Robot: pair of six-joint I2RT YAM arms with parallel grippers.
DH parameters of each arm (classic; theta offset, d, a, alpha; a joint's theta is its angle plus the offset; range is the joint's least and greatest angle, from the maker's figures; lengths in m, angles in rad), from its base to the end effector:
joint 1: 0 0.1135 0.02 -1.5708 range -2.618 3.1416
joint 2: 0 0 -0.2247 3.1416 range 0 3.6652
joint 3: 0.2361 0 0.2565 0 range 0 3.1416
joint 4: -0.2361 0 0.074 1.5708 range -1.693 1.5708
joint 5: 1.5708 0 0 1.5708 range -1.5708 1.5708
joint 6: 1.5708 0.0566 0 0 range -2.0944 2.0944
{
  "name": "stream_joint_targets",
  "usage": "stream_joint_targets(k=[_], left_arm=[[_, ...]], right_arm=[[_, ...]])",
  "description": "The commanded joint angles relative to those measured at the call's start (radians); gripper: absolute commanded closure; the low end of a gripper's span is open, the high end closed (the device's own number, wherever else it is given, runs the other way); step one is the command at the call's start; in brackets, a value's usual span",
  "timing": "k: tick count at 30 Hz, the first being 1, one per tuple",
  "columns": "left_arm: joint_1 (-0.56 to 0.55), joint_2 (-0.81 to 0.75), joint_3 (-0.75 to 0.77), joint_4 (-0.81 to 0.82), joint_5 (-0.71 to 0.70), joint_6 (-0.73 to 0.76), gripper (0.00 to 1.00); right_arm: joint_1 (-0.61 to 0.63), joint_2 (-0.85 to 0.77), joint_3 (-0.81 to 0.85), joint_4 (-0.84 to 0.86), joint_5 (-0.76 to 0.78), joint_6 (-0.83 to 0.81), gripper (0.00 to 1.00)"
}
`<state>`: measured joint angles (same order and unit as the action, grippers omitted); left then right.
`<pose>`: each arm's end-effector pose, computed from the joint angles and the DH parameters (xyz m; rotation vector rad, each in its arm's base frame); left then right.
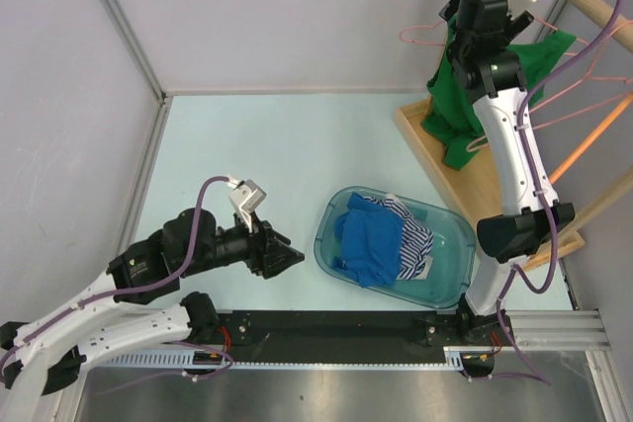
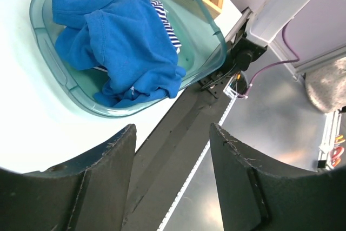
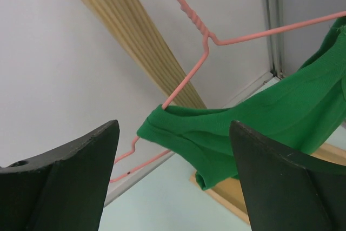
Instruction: Remove the tank top from the hanger
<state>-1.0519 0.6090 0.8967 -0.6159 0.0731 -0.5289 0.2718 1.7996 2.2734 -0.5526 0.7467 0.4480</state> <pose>0.0863 -0.1595 0.3283 0.5867 1.9828 -1.1047 0.3770 0.0652 0.4904 0.6871 1.4770 -0.0630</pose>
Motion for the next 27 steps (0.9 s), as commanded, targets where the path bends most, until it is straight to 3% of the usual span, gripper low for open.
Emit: stream_joint_targets(k=[1,13,19,22,27], left_arm=[[-0.002,-0.002,0.038,0.004,-0.015,0.033,0.38],[-0.002,0.066,0.065,0.002,-0.018,0.067,0.38],[-0.002,0.081,0.068,0.005,-0.021,0.069,0.38],[-0.002,0.09,0.074,0.01,-0.019,0.069,0.38],[-0.002,0.094,0.08,0.01,-0.018,0.063,0.38]], right_arm=[[-0.031,0.056,0.072,0.036,0.034,0.043,0.13],[-0.069,0.139,0.064,0.201,0.008,0.009,0.23],[-0.069,0.107,-0.034,0.336,-0.046,0.004,0.42],[-0.071,0.098,-0.054,0.347,-0.049,0.035,0.49],[-0.074,0.092,-0.074,0.364,-0.047,0.086,0.69]])
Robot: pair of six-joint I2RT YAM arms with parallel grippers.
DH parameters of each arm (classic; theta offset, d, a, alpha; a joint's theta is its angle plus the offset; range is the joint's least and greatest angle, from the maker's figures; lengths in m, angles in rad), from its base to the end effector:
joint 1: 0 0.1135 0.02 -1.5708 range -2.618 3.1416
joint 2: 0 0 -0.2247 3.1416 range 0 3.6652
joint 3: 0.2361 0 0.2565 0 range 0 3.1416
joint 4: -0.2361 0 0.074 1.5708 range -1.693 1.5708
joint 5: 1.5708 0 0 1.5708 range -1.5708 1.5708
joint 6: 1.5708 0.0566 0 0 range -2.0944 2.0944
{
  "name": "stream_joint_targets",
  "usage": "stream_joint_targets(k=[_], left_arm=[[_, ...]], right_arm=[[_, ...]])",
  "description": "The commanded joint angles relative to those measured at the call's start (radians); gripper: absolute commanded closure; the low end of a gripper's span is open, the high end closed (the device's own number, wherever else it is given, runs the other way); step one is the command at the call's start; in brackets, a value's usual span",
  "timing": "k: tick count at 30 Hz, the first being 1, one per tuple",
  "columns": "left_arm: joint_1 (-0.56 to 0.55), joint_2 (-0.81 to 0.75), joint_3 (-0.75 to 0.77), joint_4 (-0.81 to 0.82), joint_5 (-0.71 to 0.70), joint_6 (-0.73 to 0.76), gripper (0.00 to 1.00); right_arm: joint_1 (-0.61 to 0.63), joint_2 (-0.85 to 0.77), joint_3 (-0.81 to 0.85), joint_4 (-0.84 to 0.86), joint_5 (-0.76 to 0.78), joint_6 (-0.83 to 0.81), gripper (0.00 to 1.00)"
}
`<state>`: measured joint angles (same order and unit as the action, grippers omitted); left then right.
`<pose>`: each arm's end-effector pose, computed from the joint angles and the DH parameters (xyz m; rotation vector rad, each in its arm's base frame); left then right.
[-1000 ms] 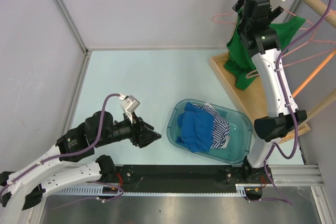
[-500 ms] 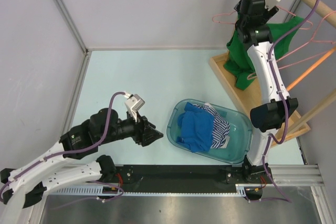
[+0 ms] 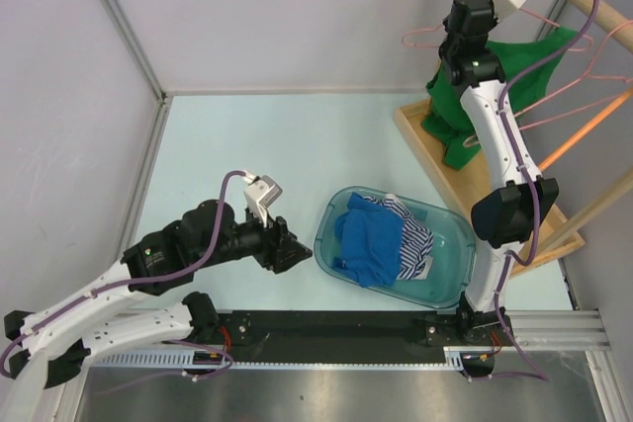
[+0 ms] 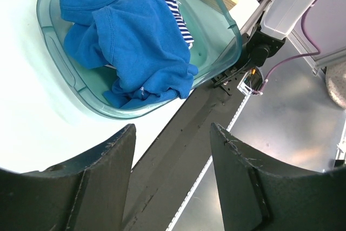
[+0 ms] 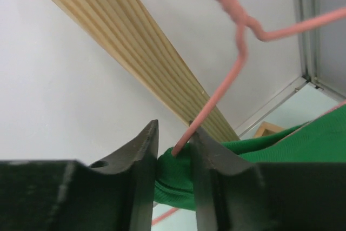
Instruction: Remove the tank top from the hanger
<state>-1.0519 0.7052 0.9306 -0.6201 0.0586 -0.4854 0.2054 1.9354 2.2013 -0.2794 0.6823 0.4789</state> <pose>0.0958 -0.1745 0.3232 0.6329 2.0259 -1.0283 0.4409 0.0554 0.4453 0.7213 1.4072 -0.0051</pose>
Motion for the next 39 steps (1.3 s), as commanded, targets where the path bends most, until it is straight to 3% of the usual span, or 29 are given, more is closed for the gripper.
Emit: stream_joint_targets(k=[1,4,8,14,19,28,32,35,39], left_arm=[[-0.002,-0.009,0.047,0.016,-0.003,0.016,0.38],[0.0,-0.029,0.043,0.013,-0.008,0.01,0.38],[-0.002,-0.039,0.045,0.002,-0.017,0.008,0.38],[-0.002,-0.03,0.065,-0.003,-0.014,0.014,0.38],[-0.002,-0.036,0.07,0.006,-0.014,0.011,0.38],[-0.002,-0.056,0.071,0.02,-0.019,-0.008,0.38],[-0.002,-0.078,0.082,0.013,-0.059,-0.024,0.38],[-0.002,-0.102,0.097,0.003,-0.173,-0.064,0.38],[-0.002,-0.151,0.108,-0.015,-0.339,-0.11,0.38]], right_arm=[[-0.008,-0.042,-0.005,0.1,0.016,0.055,0.73],[-0.008,-0.052,-0.006,0.103,0.019,0.059,0.8],[-0.006,-0.101,-0.043,0.112,0.0,0.09,0.81],[0.003,-0.199,-0.095,0.097,-0.065,0.151,0.99],[0.041,-0.306,-0.184,0.103,-0.079,0.139,1.0],[0.074,-0.545,-0.448,-0.007,-0.213,0.259,1.0],[0.075,-0.601,-0.529,-0.024,-0.47,0.248,1.0],[0.091,-0.584,-0.531,0.009,-0.712,0.215,1.0],[0.167,-0.495,-0.377,-0.001,-1.004,0.133,1.0]])
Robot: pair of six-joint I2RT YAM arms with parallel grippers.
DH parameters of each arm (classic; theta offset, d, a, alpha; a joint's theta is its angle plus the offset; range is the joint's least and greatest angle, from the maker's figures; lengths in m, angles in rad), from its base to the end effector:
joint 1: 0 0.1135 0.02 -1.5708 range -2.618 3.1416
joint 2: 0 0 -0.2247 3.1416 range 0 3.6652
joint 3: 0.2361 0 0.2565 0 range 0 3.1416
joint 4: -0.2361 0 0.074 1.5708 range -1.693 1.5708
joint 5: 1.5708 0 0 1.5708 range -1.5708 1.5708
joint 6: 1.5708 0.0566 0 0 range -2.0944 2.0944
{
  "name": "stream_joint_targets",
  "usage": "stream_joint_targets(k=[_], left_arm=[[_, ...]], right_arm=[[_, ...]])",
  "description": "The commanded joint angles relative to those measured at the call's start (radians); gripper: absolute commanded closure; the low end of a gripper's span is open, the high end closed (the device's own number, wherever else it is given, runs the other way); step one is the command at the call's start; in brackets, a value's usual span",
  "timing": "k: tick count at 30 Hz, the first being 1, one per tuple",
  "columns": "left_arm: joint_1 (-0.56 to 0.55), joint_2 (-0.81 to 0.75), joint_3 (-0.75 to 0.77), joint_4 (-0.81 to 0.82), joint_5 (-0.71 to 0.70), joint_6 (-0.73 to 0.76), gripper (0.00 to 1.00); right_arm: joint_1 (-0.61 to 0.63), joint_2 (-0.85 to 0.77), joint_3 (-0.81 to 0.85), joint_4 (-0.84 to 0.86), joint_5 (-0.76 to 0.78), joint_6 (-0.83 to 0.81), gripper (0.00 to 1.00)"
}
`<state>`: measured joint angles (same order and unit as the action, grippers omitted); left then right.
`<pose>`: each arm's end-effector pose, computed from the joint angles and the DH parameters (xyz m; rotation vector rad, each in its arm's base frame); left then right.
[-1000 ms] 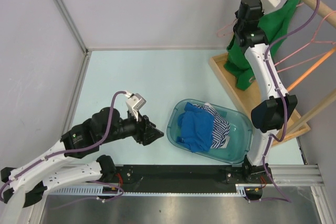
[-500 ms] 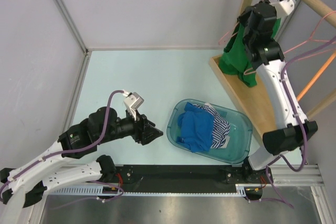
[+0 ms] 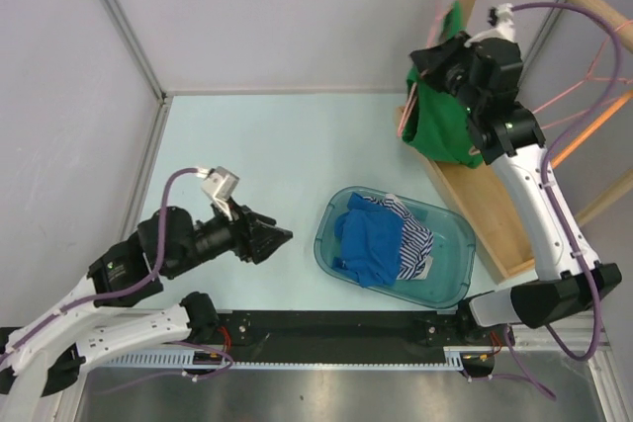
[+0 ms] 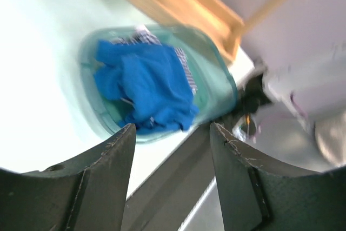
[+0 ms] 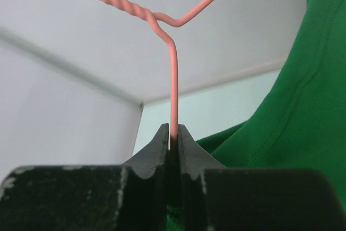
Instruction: Remove the tank top from the hanger
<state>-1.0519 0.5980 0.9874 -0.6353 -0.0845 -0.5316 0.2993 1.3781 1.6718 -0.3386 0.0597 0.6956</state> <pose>0.0878 -0.1441 0.3584 0.4379 1.8942 -1.0208 0.3151 0.0937 0.4578 0.3739 1.6212 0.7151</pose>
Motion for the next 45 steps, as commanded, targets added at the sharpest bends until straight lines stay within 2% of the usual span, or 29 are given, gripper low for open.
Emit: stream_joint_targets(k=[1,3,6,10,12,13,15,20,24,27,32,35,45], left_arm=[[-0.002,-0.058,0.057,-0.004,-0.224,-0.071,0.38],[-0.002,-0.07,0.082,-0.024,-0.297,-0.073,0.38],[-0.002,-0.093,0.126,-0.055,-0.369,-0.062,0.38],[-0.002,-0.132,0.161,-0.078,-0.422,-0.047,0.39],[-0.002,-0.158,0.174,-0.081,-0.428,-0.036,0.39],[-0.002,-0.165,0.177,-0.084,-0.434,-0.038,0.39],[-0.002,-0.191,0.191,-0.095,-0.439,-0.039,0.4],[-0.002,-0.23,0.198,-0.099,-0.457,-0.033,0.4],[-0.002,-0.192,0.207,-0.112,-0.477,-0.008,0.39],[-0.002,-0.091,0.243,-0.147,-0.495,0.015,0.37],[0.0,0.087,0.299,-0.165,-0.531,0.09,0.41],[0.0,0.114,0.3,-0.113,-0.488,0.11,0.48],[0.003,0.172,0.298,-0.015,-0.417,0.131,0.48]], right_arm=[[0.114,0.111,0.198,0.04,-0.421,-0.093,1.0],[0.161,0.16,0.282,-0.003,-0.541,-0.1,1.0],[0.257,0.222,0.384,0.022,-0.674,-0.076,1.0],[0.379,0.234,0.398,0.065,-0.673,-0.047,1.0],[0.411,0.211,0.344,0.11,-0.684,0.005,1.0],[0.42,0.199,0.307,0.189,-0.693,0.033,1.0],[0.438,0.155,0.174,0.268,-0.71,0.113,1.0],[0.486,0.063,-0.053,0.381,-0.716,0.14,1.0],[0.518,-0.039,-0.271,0.444,-0.754,0.153,1.0],[0.543,-0.12,-0.361,0.437,-0.785,0.142,1.0],[0.566,-0.293,-0.464,0.398,-0.779,0.136,1.0],[0.567,-0.367,-0.5,0.349,-0.758,0.131,1.0],[0.57,-0.485,-0.589,0.309,-0.778,0.156,1.0]])
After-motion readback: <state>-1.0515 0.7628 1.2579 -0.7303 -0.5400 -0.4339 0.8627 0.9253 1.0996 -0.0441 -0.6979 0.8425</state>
